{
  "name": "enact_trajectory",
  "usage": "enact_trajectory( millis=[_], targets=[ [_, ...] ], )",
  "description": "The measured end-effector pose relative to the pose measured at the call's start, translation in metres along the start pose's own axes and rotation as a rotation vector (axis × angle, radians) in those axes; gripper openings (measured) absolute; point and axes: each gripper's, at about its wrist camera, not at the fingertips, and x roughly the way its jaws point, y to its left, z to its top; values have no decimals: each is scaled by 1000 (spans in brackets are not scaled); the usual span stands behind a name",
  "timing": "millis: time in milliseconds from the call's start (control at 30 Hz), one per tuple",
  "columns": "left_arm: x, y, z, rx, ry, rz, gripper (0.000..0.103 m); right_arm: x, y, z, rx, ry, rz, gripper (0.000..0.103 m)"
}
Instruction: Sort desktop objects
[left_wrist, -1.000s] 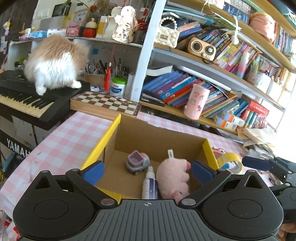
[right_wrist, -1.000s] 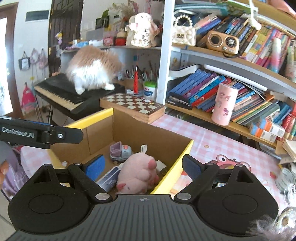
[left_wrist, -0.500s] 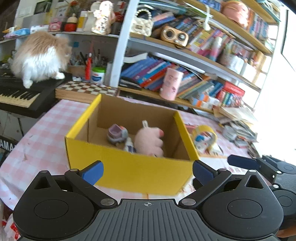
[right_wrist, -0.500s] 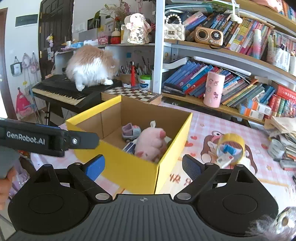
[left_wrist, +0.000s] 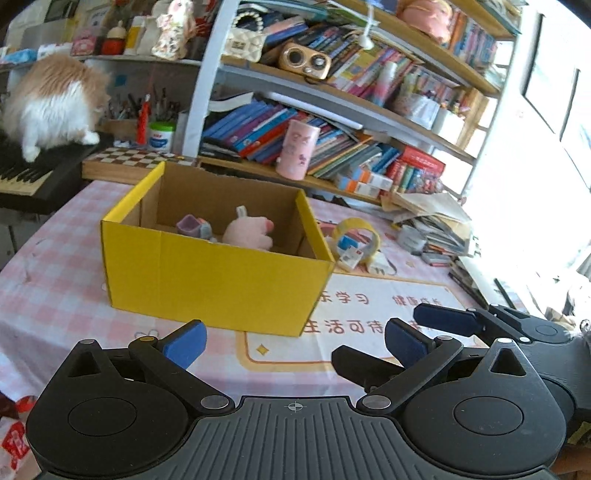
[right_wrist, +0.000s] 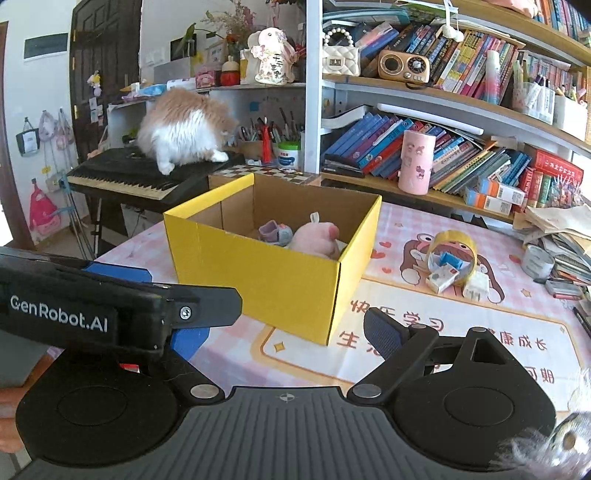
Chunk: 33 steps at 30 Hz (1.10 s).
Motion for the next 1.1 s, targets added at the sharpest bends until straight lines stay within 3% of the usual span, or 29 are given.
enact_trajectory(
  millis=[267,633,833,1100],
  targets=[
    [-12,-19,-12,74,-52,54,103,-14,5,-14,21,4,-33,90],
    [-25,-36,-21,145,-93,45,103,-36,3,-29,78,-15,-88,90],
    [-20,-36,-22,131,-63,8,103,-41,4,-32,87,-12,-109,90],
    [-21,-45,-24,182,-70,33,103,-43,2,-38,111,7,-135,90]
  ],
)
